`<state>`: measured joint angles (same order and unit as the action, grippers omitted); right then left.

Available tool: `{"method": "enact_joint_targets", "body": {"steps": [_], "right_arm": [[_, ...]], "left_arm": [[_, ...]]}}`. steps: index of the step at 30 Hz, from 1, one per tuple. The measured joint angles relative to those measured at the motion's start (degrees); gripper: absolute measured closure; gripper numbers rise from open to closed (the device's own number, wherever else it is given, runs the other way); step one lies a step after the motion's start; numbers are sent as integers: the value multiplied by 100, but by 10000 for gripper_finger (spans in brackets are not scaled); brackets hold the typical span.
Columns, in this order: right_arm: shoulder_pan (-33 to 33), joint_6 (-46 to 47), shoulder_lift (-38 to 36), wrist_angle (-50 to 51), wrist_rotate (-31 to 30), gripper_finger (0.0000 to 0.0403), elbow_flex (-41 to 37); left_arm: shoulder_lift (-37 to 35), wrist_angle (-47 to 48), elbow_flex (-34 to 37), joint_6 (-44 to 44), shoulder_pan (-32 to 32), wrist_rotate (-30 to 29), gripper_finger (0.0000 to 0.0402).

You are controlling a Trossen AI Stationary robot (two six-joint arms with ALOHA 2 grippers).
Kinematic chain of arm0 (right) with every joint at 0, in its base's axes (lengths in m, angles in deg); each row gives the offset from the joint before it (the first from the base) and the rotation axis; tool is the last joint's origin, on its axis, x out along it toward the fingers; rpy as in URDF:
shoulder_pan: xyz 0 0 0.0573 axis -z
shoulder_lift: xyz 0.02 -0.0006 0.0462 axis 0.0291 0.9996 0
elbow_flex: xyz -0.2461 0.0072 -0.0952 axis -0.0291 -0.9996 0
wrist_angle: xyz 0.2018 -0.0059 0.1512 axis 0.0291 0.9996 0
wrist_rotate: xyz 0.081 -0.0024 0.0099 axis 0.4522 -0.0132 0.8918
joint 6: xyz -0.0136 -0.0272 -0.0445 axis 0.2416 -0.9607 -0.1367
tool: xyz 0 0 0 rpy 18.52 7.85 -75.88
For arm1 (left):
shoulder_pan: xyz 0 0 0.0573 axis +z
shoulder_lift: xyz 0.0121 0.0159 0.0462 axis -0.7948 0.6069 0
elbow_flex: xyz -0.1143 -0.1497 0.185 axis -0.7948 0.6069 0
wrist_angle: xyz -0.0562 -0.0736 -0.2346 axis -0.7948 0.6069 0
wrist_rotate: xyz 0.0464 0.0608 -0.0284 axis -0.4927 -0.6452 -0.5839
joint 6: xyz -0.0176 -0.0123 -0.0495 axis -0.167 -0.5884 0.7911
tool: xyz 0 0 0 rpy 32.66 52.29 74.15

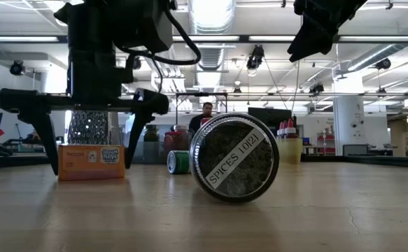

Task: Pick & Place Kitchen Items
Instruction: Put the orange cereal box into the yellow bin

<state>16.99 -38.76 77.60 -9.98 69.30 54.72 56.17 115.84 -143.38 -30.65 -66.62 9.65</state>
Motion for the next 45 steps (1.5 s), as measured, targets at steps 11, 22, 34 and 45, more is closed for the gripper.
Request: {"method": "enact_joint_targets", "body": {"steps": [11,22,34,45], "right_arm": [[0,0,0,2,0,161,0],[0,0,0,0,2,122,0],[0,-2,0,2,2,78,0],[0,-2,0,2,2,43,0]], "left_arm": [[52,35,2,192,77,137,27],[-485,-91,-101,1112,117,343,77],[-2803,-4458,1446,3784,1018,1415,76],[-3096,-8980,3829,3964,1839,-561,76]]}}
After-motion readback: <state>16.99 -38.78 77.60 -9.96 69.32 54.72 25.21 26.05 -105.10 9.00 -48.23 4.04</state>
